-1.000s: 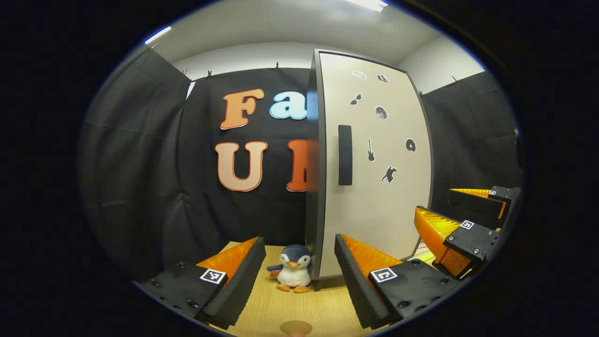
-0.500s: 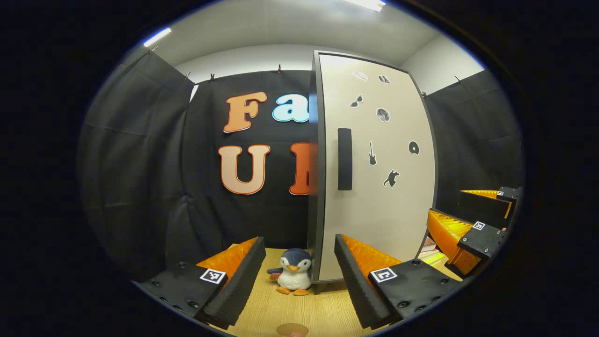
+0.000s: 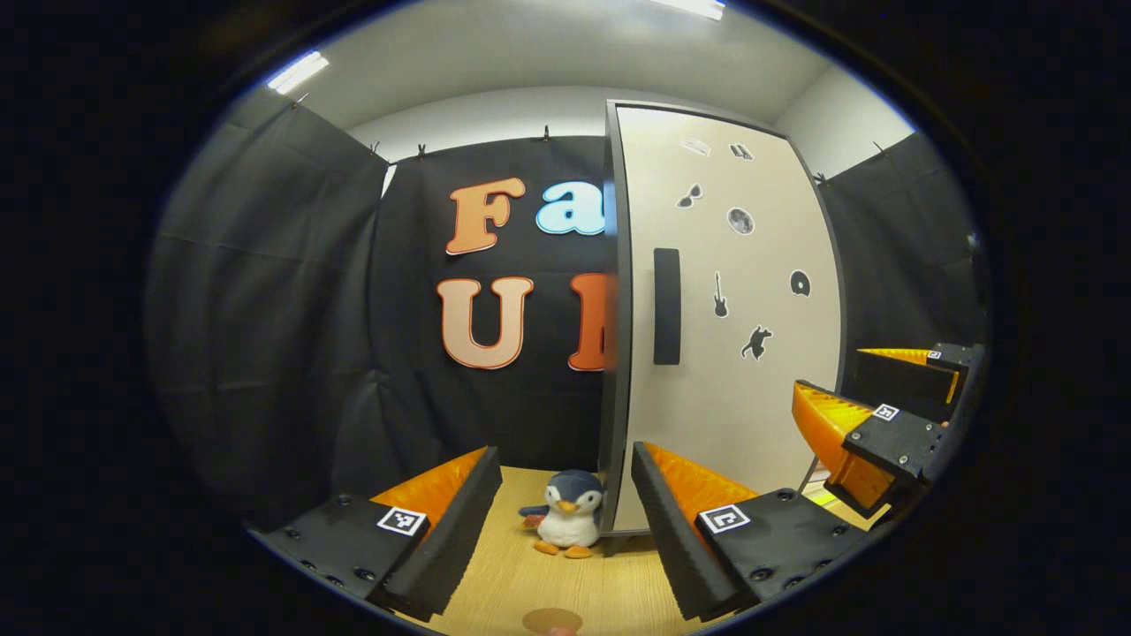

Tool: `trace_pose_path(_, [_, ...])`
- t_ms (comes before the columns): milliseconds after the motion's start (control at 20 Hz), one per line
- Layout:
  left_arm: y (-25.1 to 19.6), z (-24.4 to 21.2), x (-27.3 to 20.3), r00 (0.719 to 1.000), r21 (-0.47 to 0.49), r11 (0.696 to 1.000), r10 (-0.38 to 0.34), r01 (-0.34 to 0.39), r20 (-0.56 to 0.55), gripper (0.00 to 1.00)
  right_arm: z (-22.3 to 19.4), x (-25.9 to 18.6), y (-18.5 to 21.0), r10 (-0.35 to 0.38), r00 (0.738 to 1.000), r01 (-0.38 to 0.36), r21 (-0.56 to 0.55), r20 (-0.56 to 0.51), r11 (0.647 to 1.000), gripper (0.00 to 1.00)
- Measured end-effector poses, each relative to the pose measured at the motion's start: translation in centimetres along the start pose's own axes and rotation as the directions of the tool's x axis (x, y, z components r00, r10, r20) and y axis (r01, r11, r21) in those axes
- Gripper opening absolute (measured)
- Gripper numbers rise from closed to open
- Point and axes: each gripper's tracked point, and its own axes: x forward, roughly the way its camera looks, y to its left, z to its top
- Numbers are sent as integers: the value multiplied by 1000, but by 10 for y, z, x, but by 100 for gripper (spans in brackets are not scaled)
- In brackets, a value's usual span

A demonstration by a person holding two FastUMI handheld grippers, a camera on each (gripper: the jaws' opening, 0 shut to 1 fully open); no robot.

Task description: Open the cabinet door with the right hand, grasp the bottle in the cabinet with the left hand and place it on the coaster, then close the cabinet door with the right hand.

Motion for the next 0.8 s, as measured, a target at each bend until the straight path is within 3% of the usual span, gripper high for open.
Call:
trace_pose_path(200, [13,3,10,1000,18,1000,15,-16,9,99,7,32,25,52,999,-52,37,2,998,95])
trace_pose_path(400, [30,7,38,1000,42,999,-11,10,23,96,17,73,46,39,999,-41,97,21,994,95])
trace_pose_path(800, [35,-11,86,986,40,986,-165,165,-4,96,20,149,68,-45,999,44,175,1,984,93])
